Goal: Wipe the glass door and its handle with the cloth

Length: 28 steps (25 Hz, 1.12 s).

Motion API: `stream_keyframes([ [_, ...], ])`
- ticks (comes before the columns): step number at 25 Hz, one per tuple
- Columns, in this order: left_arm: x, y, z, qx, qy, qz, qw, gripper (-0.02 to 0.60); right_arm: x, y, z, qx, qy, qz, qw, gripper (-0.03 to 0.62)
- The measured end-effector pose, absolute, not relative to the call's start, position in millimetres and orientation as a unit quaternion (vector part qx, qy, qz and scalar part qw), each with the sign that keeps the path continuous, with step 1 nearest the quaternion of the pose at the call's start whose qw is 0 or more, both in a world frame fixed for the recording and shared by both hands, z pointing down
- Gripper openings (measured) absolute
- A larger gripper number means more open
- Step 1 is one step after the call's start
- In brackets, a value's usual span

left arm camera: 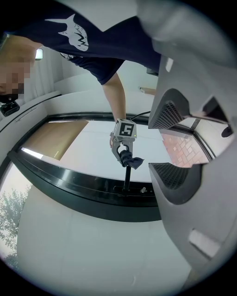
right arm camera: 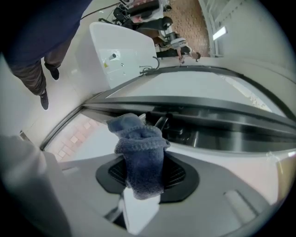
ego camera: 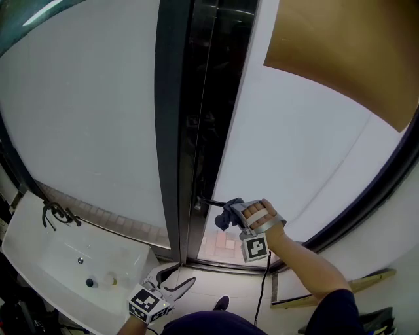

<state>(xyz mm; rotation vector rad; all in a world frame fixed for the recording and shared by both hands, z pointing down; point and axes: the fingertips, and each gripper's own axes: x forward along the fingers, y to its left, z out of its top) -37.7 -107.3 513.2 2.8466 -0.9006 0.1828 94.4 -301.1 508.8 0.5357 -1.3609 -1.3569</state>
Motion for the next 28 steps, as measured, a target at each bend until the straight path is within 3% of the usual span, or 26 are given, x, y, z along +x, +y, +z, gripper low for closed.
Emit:
stream_keyframes([
  [6,-32.8,-110.6,511.9,0.949,-0.302,0.059,0.072,0.224,-12.1,-297.2,499.0,0.193,-0.577,-0.635,0.477,0.147],
  [10,-32.5,-109.4,510.4,0.947,-0.307,0.056,0.073,0.224,-46.4,-315.7,521.8,0.173,-0.567,-0.642,0.486,0.147],
  [14,-38.9,-108.1,513.7,0.943,-0.317,0.056,0.079,0.224,-23.8,-333.8,546.7,0.14,-0.511,-0.65,0.544,0.149],
  [28,-30.5,-110.9,513.6,0.952,-0.29,0.059,0.075,0.224,78.6,-311.3,568.8,0.076,-0.457,-0.651,0.601,0.149],
])
